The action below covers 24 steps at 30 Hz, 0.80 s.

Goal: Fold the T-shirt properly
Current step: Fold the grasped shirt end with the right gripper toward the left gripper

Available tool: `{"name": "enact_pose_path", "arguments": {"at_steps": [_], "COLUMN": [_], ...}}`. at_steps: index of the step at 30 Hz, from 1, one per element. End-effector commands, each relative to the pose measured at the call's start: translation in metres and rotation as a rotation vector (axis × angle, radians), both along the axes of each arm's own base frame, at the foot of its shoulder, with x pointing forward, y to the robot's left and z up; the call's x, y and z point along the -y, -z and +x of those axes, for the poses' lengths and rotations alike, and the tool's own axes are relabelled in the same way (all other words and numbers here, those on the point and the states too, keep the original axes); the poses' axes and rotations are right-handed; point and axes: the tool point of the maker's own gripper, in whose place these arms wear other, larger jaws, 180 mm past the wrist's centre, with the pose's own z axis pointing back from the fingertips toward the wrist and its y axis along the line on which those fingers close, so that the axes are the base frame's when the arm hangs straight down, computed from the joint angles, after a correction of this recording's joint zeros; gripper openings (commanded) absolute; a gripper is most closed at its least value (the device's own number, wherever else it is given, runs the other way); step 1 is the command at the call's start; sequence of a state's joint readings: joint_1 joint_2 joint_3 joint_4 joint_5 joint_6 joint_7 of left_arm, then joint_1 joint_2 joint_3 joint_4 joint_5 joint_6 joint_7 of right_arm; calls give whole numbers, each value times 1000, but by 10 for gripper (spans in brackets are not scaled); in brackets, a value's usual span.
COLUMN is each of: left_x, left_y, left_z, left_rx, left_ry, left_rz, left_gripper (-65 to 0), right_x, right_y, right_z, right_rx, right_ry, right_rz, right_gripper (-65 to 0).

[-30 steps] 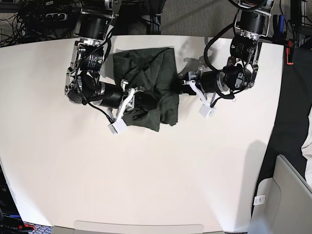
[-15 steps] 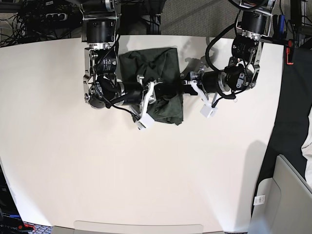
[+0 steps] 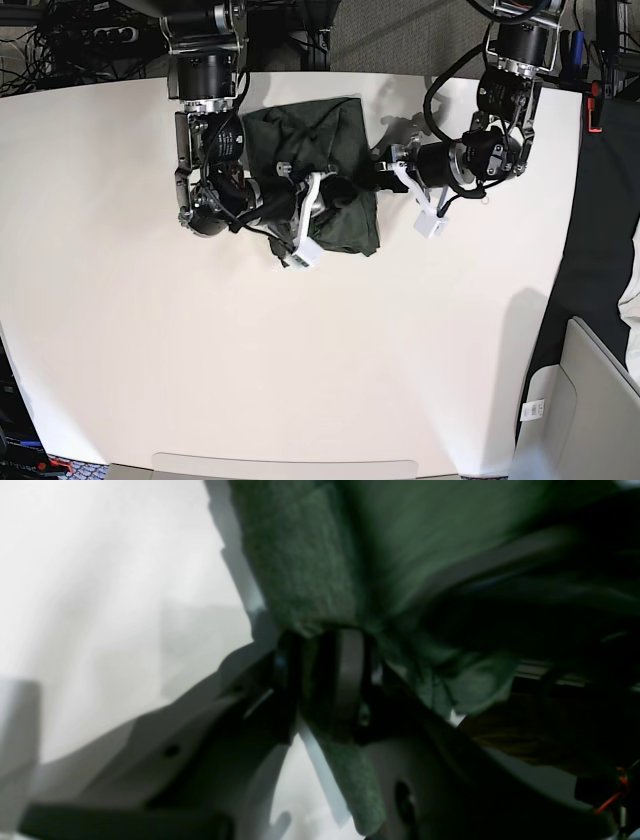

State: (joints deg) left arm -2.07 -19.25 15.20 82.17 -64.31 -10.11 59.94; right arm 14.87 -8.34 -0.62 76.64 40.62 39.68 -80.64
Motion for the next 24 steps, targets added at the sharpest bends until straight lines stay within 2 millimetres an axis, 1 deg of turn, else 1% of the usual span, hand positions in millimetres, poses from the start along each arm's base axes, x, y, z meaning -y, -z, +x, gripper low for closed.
{"name": "enact_pose_path", "arguments": {"at_steps": [1,2,3,5,6,8,9,11,13,16,19,21,23,24], "left_x": [-8,-9,-9,-9,-9,-10,-15,-21,-23,-35,-44,-50,-51,-51], "left_y": [1,1,1,1,1,0,1,0,-1,-2,-6,-10,-10,-10], "left_z": [1,1,1,1,1,1,1,5,7,10,13,14,14,14], "left_rx": [-1,0,0,0,0,1,1,14,25,31,42,53,53,53], "left_ry": [4,4,4,4,4,3,3,-9,-19,-33,-66,-85,-89,-90], "left_rz": [35,37,37,37,37,38,52,62,63,84,81,80,80,80], "left_gripper": [-529,-529,-529,-529,-529,-529,-529,-529,-529,-529,-529,-529,-529,-529], "right_x": [-9,-8,-8,-7,-7,-9,-10,-1,17,41,74,101,114,115], "right_y": [-21,-19,-19,-22,-27,-42,-48,-54,-58,-56,-56,-55,-53,-52], "right_z": [14,13,13,14,16,18,19,21,27,28,30,27,21,18], "right_rx": [63,59,59,68,86,126,138,156,168,170,200,227,238,238], "right_ry": [5,5,7,9,12,15,15,23,64,99,136,162,160,157], "right_rz": [48,44,44,46,50,82,103,111,124,124,73,17,-24,-31], "right_gripper": [-436,-365,-310,-239,-226,-233,-238,-253,-275,-302,-320,-320,-320,-320]}}
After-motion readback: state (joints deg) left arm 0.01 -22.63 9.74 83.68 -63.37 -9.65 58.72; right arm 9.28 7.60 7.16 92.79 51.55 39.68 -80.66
